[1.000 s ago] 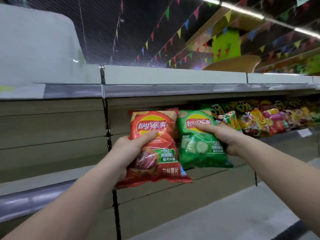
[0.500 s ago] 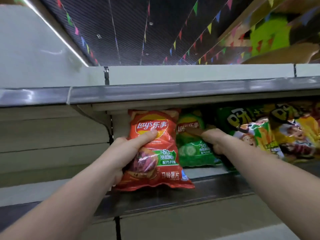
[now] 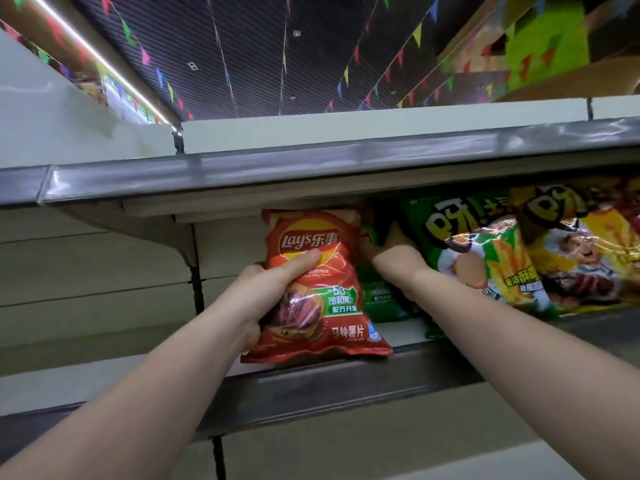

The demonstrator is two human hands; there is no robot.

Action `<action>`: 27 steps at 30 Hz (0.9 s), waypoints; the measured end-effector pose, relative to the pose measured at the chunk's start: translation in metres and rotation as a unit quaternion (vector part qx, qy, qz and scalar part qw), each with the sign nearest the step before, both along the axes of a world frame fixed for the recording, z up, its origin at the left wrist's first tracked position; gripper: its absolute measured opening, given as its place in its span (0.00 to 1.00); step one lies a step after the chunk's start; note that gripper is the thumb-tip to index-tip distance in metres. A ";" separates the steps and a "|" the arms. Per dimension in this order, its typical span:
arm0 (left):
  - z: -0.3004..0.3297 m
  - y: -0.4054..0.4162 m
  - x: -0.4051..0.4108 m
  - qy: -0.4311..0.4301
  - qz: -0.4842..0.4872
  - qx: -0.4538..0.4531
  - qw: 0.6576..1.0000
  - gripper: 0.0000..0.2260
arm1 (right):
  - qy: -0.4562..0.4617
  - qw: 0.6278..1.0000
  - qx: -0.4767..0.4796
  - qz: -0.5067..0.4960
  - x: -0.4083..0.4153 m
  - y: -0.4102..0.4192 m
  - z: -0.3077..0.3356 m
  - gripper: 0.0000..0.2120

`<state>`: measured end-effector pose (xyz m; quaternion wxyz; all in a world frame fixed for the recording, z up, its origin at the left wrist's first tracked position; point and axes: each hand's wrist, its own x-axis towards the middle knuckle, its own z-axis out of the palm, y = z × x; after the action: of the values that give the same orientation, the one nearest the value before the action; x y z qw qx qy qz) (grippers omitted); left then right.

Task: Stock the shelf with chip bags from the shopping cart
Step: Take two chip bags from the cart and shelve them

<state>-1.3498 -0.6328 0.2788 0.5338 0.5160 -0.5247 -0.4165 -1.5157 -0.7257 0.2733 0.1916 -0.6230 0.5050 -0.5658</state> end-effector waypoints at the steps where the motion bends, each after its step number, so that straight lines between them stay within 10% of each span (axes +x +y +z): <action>1: 0.000 -0.002 -0.003 0.002 -0.003 -0.002 1.000 0.40 | 0.015 1.000 -0.002 -0.020 -0.003 0.006 0.003 0.33; 6: -0.007 -0.017 -0.027 0.019 -0.005 -0.037 0.999 0.28 | -0.045 0.997 -0.070 -0.003 -0.019 0.043 0.012 0.21; 15: -0.032 -0.049 -0.067 -0.038 0.069 -0.091 0.993 0.31 | 0.118 0.987 -0.098 -0.039 -0.036 0.074 -0.011 0.19; 27: -0.027 -0.027 -0.052 0.032 0.009 -0.061 0.998 0.52 | 0.160 0.975 -0.138 -0.061 -0.027 0.091 -0.015 0.20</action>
<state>-1.4022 -0.6600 0.2518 0.5846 0.4733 -0.5272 -0.3953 -1.5428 -0.6348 0.2587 -0.0145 -0.6939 0.4835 -0.5334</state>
